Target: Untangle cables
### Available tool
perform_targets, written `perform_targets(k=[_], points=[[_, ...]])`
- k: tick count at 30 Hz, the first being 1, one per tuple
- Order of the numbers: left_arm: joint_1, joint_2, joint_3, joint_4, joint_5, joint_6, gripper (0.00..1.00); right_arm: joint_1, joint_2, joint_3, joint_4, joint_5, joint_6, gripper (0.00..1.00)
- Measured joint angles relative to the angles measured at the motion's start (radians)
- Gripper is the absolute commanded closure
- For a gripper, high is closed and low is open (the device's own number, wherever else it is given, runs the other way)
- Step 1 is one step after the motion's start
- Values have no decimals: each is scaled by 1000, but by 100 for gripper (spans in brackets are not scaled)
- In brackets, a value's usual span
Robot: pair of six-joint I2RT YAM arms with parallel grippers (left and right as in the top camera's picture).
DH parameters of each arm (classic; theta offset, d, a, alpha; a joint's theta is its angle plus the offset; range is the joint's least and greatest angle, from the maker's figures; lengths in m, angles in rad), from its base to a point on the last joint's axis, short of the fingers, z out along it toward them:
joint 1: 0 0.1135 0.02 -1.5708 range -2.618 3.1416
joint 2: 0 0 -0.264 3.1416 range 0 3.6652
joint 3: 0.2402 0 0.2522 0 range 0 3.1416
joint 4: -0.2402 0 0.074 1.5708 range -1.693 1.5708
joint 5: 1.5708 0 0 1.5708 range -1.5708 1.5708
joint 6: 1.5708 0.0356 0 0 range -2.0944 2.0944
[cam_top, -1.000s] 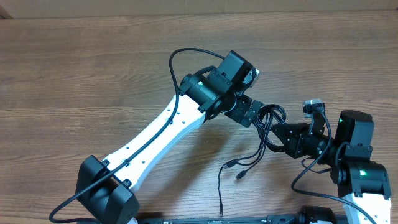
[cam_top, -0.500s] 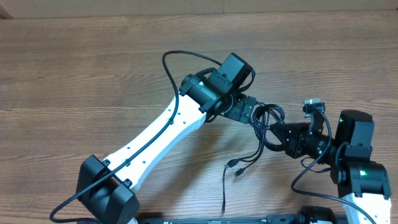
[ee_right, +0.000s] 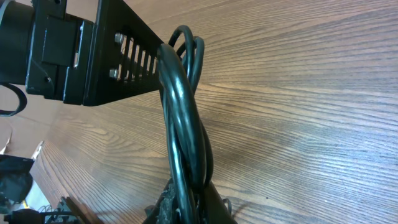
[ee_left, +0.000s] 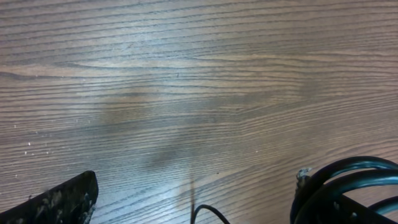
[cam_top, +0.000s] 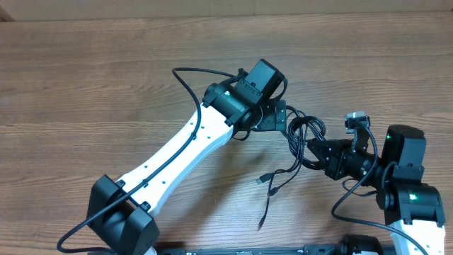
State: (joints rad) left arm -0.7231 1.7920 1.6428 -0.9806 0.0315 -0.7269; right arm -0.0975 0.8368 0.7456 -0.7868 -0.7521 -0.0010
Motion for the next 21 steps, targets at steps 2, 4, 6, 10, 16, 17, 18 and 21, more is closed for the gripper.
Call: perform_targets(k=[2,4,6,10,16,17,18,21], points=[[5,0,0,0,14,0,0,0,0,0,0,1,1,96],[13,0,0,-1,33,-3,0,0,0,0,0,0,1,96],[25,0,0,-2,62,-32,1,0,0,0,-1,0,1,96],[94,0,0,-21,142,-201,0,0,0,0,-14,2,0,96],[227,0,0,-37,251,-417,0,0,0,0,-15,1,0,96],[227,0,0,-38,263,-419,0,0,0,0,-15,0,0,96],[225,0,0,-37,281,-415,0,0,0,0,-15,1,0,96],[222,0,0,-38,314,-332,1,0,0,0,-15,1,1,96]])
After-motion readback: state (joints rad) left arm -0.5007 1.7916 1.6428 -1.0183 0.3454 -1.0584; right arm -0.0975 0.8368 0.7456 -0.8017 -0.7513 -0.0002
